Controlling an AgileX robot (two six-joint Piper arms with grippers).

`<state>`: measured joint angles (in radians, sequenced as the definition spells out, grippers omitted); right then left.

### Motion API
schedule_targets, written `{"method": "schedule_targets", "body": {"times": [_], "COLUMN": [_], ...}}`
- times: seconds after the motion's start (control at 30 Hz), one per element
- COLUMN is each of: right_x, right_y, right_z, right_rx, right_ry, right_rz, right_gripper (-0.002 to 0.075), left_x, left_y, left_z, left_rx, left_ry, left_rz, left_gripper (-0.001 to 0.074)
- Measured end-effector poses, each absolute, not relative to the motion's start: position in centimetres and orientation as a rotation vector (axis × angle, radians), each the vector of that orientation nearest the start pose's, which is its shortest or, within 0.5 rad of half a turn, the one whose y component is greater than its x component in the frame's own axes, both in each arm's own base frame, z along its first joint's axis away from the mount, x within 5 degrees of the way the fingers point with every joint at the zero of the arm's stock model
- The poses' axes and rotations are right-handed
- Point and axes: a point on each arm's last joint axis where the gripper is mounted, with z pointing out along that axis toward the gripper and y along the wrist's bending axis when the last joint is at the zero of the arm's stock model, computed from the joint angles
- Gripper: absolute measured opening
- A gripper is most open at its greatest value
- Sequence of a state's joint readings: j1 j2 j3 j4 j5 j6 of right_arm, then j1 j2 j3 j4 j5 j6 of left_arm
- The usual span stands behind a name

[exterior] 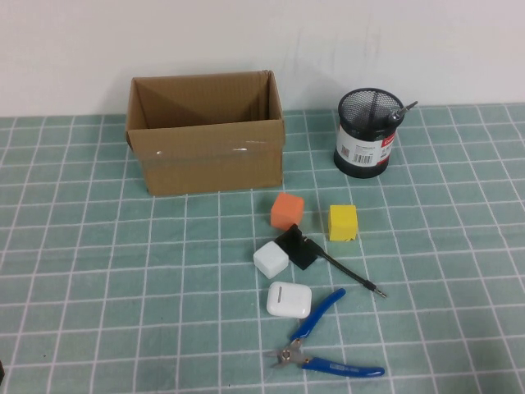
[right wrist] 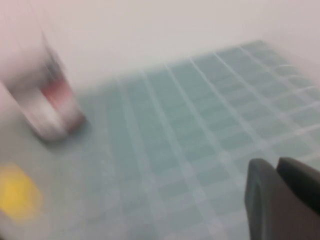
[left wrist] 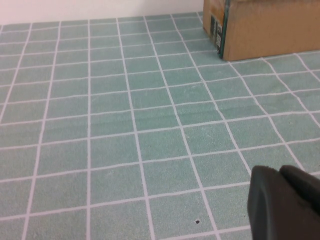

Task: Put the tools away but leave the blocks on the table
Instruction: Pick up the pliers from the table

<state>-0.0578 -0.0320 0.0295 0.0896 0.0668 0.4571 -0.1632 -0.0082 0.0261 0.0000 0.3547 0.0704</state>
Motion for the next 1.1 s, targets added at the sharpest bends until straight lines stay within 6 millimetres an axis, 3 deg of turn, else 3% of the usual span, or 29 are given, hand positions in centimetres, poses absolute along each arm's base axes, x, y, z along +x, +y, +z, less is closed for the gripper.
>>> {"method": "schedule_targets", "body": {"times": [0.27, 0.4, 0.53, 0.6, 0.77, 0.97, 1.1], "right_x": [5.4, 5.3, 6.0, 7.1, 11.4, 16.8, 19.3], "right_y": [-0.4, 0.3, 1.1, 1.6, 2.0, 2.4, 4.7], "right_z": [21.2, 22.7, 26.4, 28.3, 30.9, 31.1, 30.7], "right_rx": [0.554, 0.554, 0.425, 0.321, 0.040, -0.190, -0.397], "right_ry": [1.361, 1.609, 1.854, 2.008, 2.343, 2.518, 2.546], "right_rz": [0.529, 0.509, 0.459, 0.439, 0.370, 0.357, 0.380], "right_gripper": [-0.0008, -0.0008, -0.0008, -0.0008, -0.0008, -0.0001, -0.0001], "left_x": [5.3, 5.3, 5.3, 5.3, 5.3, 5.3, 5.3], "left_y": [-0.9, -0.9, -0.8, -0.8, -0.8, -0.8, -0.8], "left_z": [17.3, 17.3, 17.3, 17.3, 17.3, 17.3, 17.3], "left_rx": [0.216, 0.216, 0.220, 0.222, 0.225, 0.226, 0.226], "left_ry": [1.844, 1.844, 1.843, 1.843, 1.843, 1.842, 1.842], "left_rz": [-0.064, -0.064, -0.059, -0.055, -0.050, -0.049, -0.049], "left_gripper": [-0.0004, -0.0004, -0.0004, -0.0004, -0.0004, -0.0004, -0.0004]}}
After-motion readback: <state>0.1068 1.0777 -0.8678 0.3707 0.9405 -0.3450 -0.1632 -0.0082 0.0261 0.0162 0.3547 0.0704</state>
